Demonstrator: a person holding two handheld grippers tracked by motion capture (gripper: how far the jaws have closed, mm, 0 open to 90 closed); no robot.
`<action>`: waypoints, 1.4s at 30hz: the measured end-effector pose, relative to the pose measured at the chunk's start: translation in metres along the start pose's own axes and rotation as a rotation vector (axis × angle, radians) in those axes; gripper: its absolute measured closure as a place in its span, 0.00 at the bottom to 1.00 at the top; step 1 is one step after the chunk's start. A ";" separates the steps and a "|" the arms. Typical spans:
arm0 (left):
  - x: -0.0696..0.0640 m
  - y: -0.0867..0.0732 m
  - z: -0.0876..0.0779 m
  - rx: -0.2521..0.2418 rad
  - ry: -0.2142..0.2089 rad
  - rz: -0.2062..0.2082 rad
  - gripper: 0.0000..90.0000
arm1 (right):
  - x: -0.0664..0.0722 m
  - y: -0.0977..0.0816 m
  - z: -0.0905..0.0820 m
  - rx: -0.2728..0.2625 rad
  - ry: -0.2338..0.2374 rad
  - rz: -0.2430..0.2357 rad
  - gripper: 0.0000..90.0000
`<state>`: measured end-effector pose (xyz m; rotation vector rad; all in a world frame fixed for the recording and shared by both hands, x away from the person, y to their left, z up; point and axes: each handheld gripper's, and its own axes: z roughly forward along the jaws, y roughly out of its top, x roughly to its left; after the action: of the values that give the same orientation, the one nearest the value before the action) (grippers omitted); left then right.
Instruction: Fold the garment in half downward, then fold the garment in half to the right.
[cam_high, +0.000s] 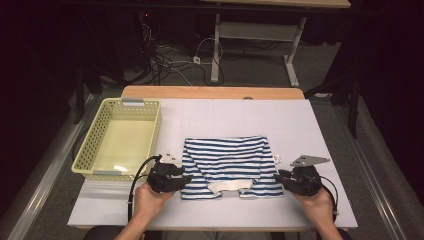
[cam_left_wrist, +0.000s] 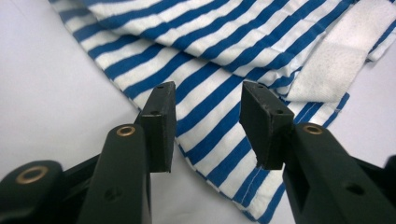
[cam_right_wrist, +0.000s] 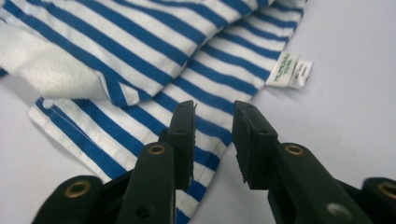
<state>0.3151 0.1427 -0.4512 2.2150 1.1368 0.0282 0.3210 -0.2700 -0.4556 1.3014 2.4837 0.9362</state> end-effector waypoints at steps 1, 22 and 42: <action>0.000 0.000 0.000 -0.007 -0.002 -0.003 0.58 | 0.000 0.000 -0.001 -0.009 0.001 0.002 0.76; 0.006 0.001 -0.002 -0.058 -0.012 -0.025 0.52 | 0.010 0.003 0.004 -0.039 0.038 -0.019 0.69; 0.006 0.041 -0.005 -0.138 0.017 0.008 0.46 | 0.015 0.002 0.003 -0.053 0.067 -0.028 0.66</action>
<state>0.3471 0.1324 -0.4260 2.1012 1.1018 0.1255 0.3148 -0.2556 -0.4548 1.2348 2.5017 1.0487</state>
